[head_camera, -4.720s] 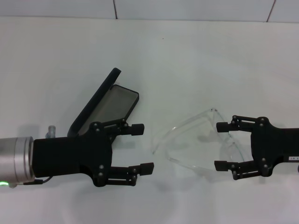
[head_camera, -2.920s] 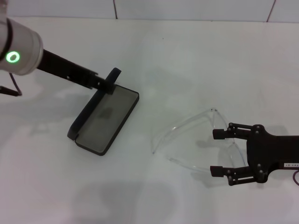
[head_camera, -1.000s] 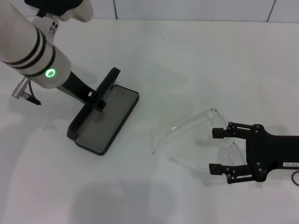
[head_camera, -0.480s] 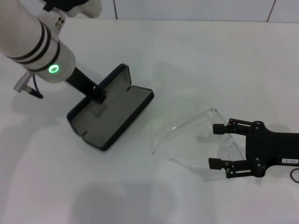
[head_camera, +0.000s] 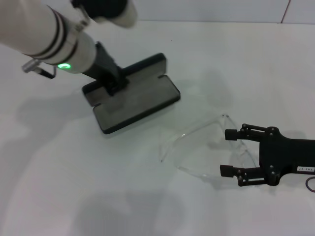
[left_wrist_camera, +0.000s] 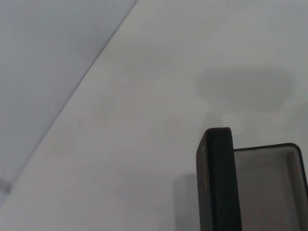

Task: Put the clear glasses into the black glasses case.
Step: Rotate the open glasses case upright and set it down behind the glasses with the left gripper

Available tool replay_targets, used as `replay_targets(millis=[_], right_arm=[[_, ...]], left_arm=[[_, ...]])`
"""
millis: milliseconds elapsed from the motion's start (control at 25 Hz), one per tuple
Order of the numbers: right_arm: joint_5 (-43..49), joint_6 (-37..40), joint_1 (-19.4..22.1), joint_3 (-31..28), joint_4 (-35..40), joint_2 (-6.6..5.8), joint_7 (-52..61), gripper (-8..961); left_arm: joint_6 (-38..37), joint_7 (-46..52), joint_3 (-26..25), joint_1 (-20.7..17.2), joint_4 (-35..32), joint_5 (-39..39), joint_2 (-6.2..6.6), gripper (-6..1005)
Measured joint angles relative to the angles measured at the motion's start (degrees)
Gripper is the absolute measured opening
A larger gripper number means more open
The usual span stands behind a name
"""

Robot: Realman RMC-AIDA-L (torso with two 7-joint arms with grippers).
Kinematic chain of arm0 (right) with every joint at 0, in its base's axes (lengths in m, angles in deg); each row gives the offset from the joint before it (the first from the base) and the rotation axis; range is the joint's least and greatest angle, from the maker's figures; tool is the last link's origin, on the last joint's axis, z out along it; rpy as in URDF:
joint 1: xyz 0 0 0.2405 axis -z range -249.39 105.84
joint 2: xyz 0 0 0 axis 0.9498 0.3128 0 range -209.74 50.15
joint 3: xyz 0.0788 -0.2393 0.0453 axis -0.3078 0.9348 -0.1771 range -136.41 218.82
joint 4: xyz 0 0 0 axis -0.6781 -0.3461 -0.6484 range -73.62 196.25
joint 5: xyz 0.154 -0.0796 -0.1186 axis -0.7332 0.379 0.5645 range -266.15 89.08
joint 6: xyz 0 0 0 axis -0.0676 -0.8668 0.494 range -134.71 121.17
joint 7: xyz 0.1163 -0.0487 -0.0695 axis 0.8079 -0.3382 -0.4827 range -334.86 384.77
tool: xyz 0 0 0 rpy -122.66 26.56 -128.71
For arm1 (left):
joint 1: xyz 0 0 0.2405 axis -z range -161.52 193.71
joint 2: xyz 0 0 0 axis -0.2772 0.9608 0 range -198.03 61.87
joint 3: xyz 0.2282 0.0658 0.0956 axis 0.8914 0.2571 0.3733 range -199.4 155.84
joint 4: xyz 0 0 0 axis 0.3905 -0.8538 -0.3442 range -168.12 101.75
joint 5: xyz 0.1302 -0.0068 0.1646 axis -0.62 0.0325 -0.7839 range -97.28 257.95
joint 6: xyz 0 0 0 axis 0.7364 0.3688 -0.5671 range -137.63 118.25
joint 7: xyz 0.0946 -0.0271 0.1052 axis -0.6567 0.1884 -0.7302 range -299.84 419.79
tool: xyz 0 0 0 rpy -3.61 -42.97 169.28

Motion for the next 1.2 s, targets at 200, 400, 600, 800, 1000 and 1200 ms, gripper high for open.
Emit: replay_targets(millis=[200,400,600,800,1000,1200], right_arm=[[-1.53,-0.06,0.13,-0.04,-1.75,0.04,-0.67,871],[-2.79,-0.05,0.27,0.02,-3.09,0.04,-1.55,871],[-3.37,0.23,0.38,0.00,-3.97,0.03,-1.61,871],[-3.46,0.29,0.39,-0.05,-4.25,-0.11,-1.67,871],[-3.47,0.20,0.18,-0.07,-4.27,-0.16,-1.68,871],[-3.47,0.48,-0.13,0.15,-4.31,-0.14,-1.69,870]], left_arm=[[4.59,-10.19,4.63,-0.46,-0.84,1.91,-0.04,229],[7.29,-14.55,5.69,1.84,2.05,2.98,-0.05,237],[8.20,-15.23,6.37,3.62,5.07,2.81,-0.05,246],[9.45,-17.65,7.21,3.74,6.29,3.06,-0.05,254],[10.88,-18.74,8.70,3.35,7.14,3.25,-0.05,262],[12.41,-18.92,8.67,3.75,9.28,3.30,-0.05,270]])
